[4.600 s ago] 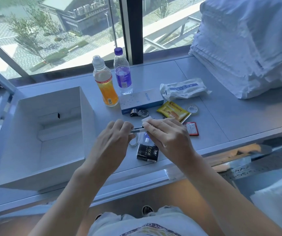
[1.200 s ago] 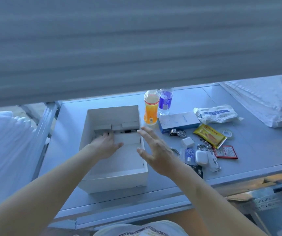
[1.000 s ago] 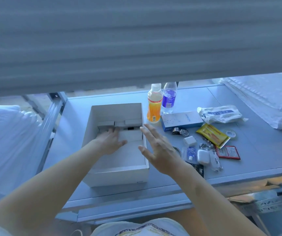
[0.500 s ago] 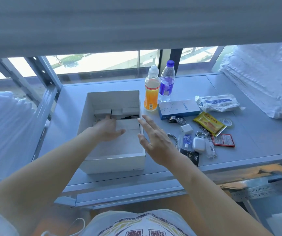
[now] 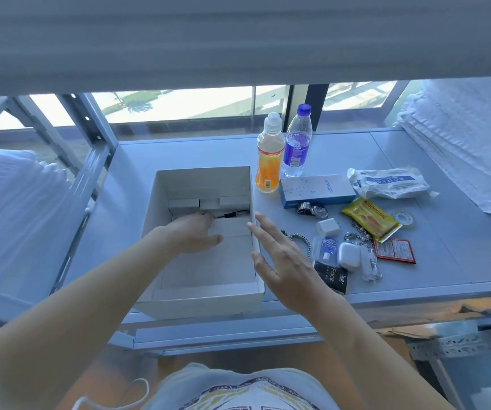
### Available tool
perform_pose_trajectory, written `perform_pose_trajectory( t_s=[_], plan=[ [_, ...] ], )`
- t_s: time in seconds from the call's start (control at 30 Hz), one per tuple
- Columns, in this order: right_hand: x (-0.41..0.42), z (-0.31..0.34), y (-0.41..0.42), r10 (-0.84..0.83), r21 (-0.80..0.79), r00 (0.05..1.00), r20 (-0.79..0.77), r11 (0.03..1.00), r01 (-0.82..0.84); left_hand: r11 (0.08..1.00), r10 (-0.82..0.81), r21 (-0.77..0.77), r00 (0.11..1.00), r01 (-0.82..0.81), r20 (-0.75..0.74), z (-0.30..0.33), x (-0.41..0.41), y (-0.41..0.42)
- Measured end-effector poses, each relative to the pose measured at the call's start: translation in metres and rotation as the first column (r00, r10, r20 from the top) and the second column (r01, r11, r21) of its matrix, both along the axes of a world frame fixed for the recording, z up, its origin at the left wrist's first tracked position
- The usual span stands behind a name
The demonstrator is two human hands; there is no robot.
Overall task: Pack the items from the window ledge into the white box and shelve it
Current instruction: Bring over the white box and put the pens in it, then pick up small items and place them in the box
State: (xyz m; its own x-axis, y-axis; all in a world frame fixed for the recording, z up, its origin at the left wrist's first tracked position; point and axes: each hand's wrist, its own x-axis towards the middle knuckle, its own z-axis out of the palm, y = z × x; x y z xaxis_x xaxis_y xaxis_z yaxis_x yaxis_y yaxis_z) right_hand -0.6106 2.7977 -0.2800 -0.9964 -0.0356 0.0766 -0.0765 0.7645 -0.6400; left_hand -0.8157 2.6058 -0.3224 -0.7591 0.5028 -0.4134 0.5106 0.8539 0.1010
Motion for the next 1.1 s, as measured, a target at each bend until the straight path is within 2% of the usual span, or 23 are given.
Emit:
perform_pose_trajectory(
  t_s=[0.4, 0.63, 0.77, 0.93, 1.0, 1.1],
  plan=[
    [0.01, 0.001, 0.012, 0.061, -0.03, 0.998, 0.013, 0.998, -0.061, 0.983, 0.101, 0.151, 0.994, -0.105, 0.034, 0.002, 0.011, 0.004],
    [0.005, -0.002, 0.016, 0.102, -0.081, 0.995, 0.016, 0.992, -0.101, 0.978, 0.133, 0.157, 0.991, -0.136, 0.031, 0.019, 0.017, 0.002],
    [0.007, -0.01, 0.037, 0.151, -0.158, 0.988, 0.017, 0.977, -0.147, 0.937, 0.16, 0.319, 0.987, -0.142, -0.033, 0.054, 0.044, 0.001],
    [0.013, -0.029, 0.088, 0.019, -0.177, 1.0, -0.01, 0.984, -0.02, 0.793, 0.154, 0.607, 0.981, -0.05, -0.121, 0.091, 0.118, 0.022],
    [0.015, -0.036, 0.111, -0.043, -0.155, 0.999, 0.009, 0.987, 0.044, 0.765, 0.138, 0.644, 0.982, -0.023, -0.13, 0.093, 0.147, 0.042],
    [0.021, -0.041, 0.135, -0.098, -0.1, 0.995, 0.03, 0.99, 0.1, 0.788, 0.117, 0.613, 0.963, 0.059, -0.244, 0.086, 0.174, 0.074]
  ],
)
